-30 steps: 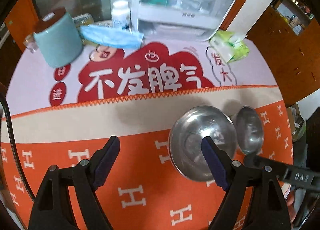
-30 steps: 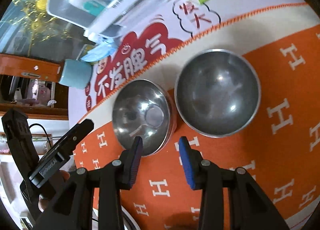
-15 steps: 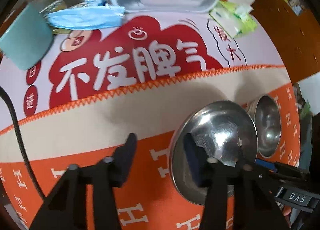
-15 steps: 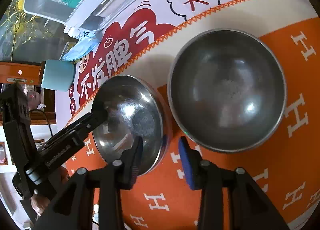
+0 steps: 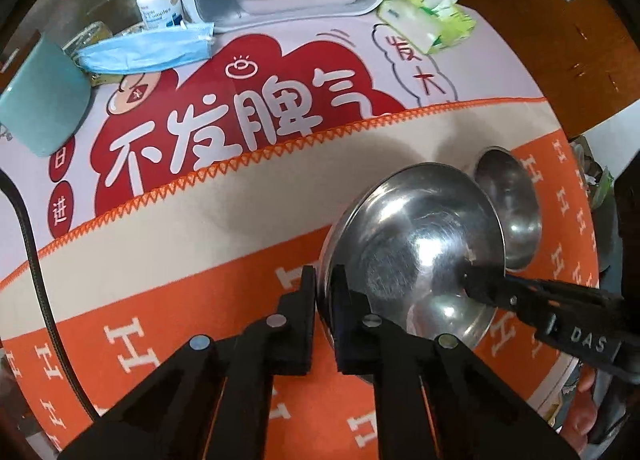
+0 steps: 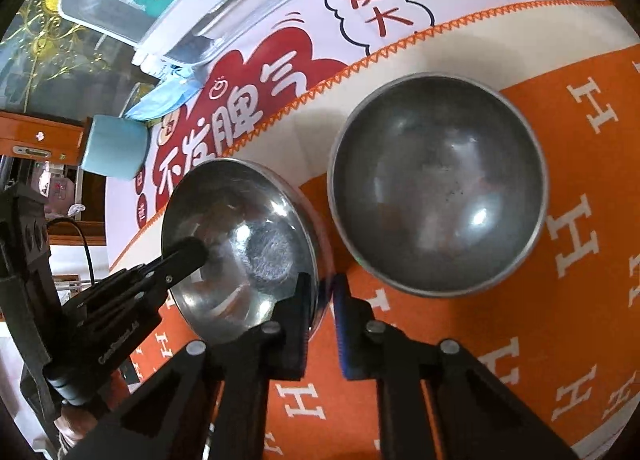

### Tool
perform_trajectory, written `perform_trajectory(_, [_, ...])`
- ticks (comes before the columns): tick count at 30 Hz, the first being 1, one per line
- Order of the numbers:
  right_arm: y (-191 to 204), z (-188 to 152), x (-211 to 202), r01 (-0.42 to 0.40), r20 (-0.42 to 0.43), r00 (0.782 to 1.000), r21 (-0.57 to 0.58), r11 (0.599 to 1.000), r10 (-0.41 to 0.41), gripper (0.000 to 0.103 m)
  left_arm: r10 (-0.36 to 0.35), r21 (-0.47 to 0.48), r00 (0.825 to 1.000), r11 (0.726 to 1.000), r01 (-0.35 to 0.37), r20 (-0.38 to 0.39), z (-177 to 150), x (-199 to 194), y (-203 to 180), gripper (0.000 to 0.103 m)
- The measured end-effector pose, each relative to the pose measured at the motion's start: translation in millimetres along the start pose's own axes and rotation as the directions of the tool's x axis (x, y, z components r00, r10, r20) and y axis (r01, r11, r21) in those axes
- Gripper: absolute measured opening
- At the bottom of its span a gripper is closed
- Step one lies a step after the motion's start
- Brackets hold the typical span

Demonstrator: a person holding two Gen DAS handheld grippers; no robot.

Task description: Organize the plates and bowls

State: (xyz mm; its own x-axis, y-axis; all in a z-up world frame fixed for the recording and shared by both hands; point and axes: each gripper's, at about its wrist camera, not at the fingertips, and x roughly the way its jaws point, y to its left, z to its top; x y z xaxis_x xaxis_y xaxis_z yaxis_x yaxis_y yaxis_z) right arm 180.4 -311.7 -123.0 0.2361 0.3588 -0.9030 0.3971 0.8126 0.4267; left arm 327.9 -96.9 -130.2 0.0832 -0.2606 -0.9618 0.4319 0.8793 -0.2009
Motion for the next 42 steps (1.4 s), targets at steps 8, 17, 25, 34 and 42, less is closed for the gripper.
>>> perform_trajectory(8, [12.2, -15.6, -33.6, -0.002, 0.015, 1.000, -0.060, 0.998, 0.003, 0.009, 0.018, -0.014, 1.000, 1.000, -0.017, 0.021, -25.9, -41.0, -14.8, 0.006])
perform_trajectory(17, [18.4, -58.0, -75.3, -0.033, 0.010, 0.999, -0.132, 0.991, 0.035, 0.009, 0.031, -0.051, 0.998, 0.998, -0.028, 0.046, -79.6, -89.3, -32.1, 0.007])
perform_trajectory(25, [13.2, -108.1, -104.2, -0.050, 0.010, 0.999, -0.185, 0.982, 0.053, 0.009, 0.031, -0.081, 0.996, 0.996, -0.024, 0.082, -144.1, -121.9, -53.6, 0.008])
perform_trajectory(34, [-0.6, -171.1, -123.9, -0.033, 0.048, 0.998, -0.250, 0.968, 0.047, 0.009, 0.036, -0.105, 0.990, 0.994, -0.022, 0.136, -213.1, -136.1, -76.7, 0.008])
perform_trajectory(42, [-12.5, -226.3, -122.6, 0.040, 0.092, 0.996, -0.327, 0.944, -0.010, 0.009, 0.024, -0.147, 0.991, 0.989, -0.004, 0.131, -268.8, -121.0, -85.2, 0.008])
